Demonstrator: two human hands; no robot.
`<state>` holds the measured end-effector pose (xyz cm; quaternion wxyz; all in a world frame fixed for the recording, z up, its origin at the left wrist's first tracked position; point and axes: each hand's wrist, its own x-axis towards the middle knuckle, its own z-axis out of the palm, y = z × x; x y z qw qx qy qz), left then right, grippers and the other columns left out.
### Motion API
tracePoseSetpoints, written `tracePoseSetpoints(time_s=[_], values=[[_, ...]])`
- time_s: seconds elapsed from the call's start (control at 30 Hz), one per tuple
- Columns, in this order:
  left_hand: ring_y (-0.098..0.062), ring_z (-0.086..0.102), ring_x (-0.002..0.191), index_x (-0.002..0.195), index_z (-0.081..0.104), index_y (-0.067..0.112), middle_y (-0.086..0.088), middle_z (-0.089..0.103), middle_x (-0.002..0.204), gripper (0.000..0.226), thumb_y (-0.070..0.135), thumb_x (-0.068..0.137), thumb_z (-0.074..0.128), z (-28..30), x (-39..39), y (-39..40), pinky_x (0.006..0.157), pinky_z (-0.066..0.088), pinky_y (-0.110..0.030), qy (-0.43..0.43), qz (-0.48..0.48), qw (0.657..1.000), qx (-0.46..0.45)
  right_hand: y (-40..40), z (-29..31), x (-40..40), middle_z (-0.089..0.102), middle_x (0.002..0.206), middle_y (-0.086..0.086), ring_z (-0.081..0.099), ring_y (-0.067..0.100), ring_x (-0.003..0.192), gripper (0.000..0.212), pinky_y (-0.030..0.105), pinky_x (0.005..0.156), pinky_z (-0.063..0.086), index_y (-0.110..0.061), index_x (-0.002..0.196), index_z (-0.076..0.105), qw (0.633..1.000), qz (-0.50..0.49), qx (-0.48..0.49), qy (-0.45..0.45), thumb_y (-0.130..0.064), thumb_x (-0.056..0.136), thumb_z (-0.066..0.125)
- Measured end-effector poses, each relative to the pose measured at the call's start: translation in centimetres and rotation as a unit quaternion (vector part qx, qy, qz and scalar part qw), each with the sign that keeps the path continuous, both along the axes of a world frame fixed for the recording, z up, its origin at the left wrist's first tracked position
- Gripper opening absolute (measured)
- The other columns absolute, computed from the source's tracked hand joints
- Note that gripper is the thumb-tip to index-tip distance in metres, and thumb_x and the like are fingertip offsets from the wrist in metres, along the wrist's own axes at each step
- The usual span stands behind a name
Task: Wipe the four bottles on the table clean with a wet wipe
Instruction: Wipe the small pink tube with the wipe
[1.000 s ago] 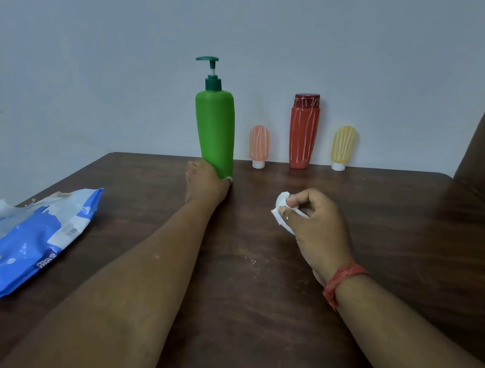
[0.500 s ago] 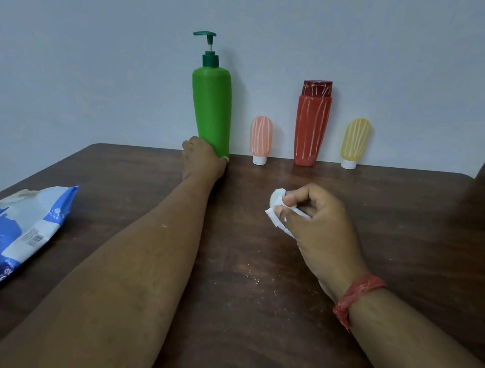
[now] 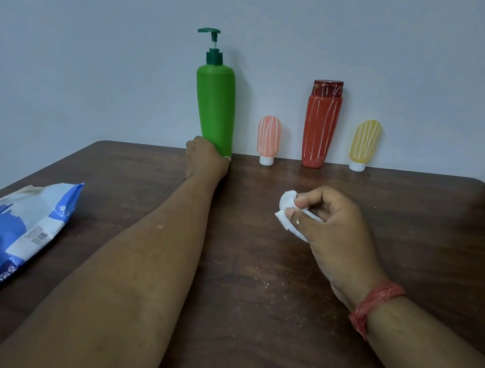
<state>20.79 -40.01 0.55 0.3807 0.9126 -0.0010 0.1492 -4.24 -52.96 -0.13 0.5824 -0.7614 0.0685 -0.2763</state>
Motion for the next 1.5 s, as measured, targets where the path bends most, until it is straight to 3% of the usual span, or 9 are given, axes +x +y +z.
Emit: tracePoseSetpoints(time_s=[0.13,0.2,0.33,0.47,0.67,1.0,1.2,1.5], values=[[-0.033,0.044,0.130,0.138,0.039,-0.002,-0.018,0.041,0.140,0.079,0.037,0.082,0.080,0.1,-1.3,0.5,0.107,0.042,-0.043,-0.039,0.038,0.998,-0.005,-0.1,-0.1,0.1,0.074,0.091,-0.005,0.071,0.010,0.088,0.014,0.041,0.084,0.059,-0.023,0.080,0.065,1.000,0.004,-0.003,-0.001,-0.014,0.084,0.076],[-0.034,0.050,0.123,0.131,0.046,0.000,-0.018,0.049,0.133,0.063,0.036,0.088,0.073,0.2,-2.0,0.4,0.100,0.046,-0.045,-0.078,0.028,0.997,-0.003,-0.1,-0.1,0.1,0.074,0.092,-0.004,0.071,0.011,0.088,0.016,0.042,0.084,0.059,-0.024,0.078,0.065,1.000,0.005,0.003,-0.007,-0.014,0.084,0.077],[-0.031,0.060,0.101,0.111,0.056,0.005,-0.013,0.062,0.110,0.031,0.030,0.094,0.062,-0.1,-3.9,-1.8,0.079,0.044,-0.035,-0.091,-0.087,0.991,0.043,-0.1,-0.1,0.0,0.074,0.092,-0.003,0.071,0.013,0.089,0.015,0.046,0.085,0.058,-0.021,0.079,0.064,1.000,-0.004,0.015,-0.012,-0.013,0.084,0.076],[-0.031,0.061,0.097,0.118,0.048,0.004,-0.012,0.061,0.106,0.041,0.031,0.093,0.067,-0.5,-4.7,-4.3,0.074,0.042,-0.035,-0.088,-0.160,0.980,0.079,-0.2,-0.2,0.1,0.073,0.094,-0.004,0.071,0.013,0.090,0.017,0.047,0.084,0.058,-0.025,0.078,0.064,1.000,-0.008,0.019,-0.013,-0.016,0.083,0.076],[-0.033,0.065,0.093,0.114,0.045,0.008,-0.011,0.063,0.107,0.050,0.043,0.087,0.068,-0.5,-3.5,-5.8,0.072,0.051,-0.040,-0.075,-0.139,0.984,0.086,-0.3,-0.4,0.4,0.073,0.095,-0.004,0.071,0.013,0.090,0.016,0.047,0.082,0.059,-0.030,0.078,0.065,1.000,-0.009,0.014,-0.018,-0.020,0.082,0.076],[-0.034,0.063,0.110,0.126,0.040,0.007,-0.012,0.063,0.122,0.063,0.043,0.086,0.073,0.0,-2.3,-7.6,0.079,0.048,-0.039,-0.031,-0.113,0.990,0.076,-0.2,-0.5,0.4,0.074,0.089,0.000,0.072,0.015,0.085,0.012,0.047,0.081,0.059,-0.021,0.080,0.065,0.999,-0.014,0.030,-0.024,-0.016,0.083,0.076],[-0.031,0.062,0.109,0.124,0.048,0.010,-0.011,0.063,0.122,0.052,0.038,0.088,0.072,0.2,-1.9,-7.7,0.072,0.044,-0.036,-0.033,-0.128,0.985,0.109,-0.5,-0.8,0.5,0.074,0.091,0.000,0.072,0.015,0.090,0.012,0.048,0.086,0.057,-0.023,0.079,0.065,0.998,-0.010,0.052,-0.039,-0.018,0.080,0.077],[-0.031,0.061,0.108,0.122,0.056,0.005,-0.014,0.065,0.121,0.044,0.029,0.088,0.070,0.1,-6.4,-4.4,0.075,0.041,-0.030,-0.029,-0.185,0.980,0.070,-0.5,-0.5,0.1,0.074,0.093,0.001,0.071,0.018,0.091,0.017,0.046,0.088,0.057,-0.029,0.073,0.065,0.998,-0.010,0.046,-0.044,-0.018,0.078,0.077]])
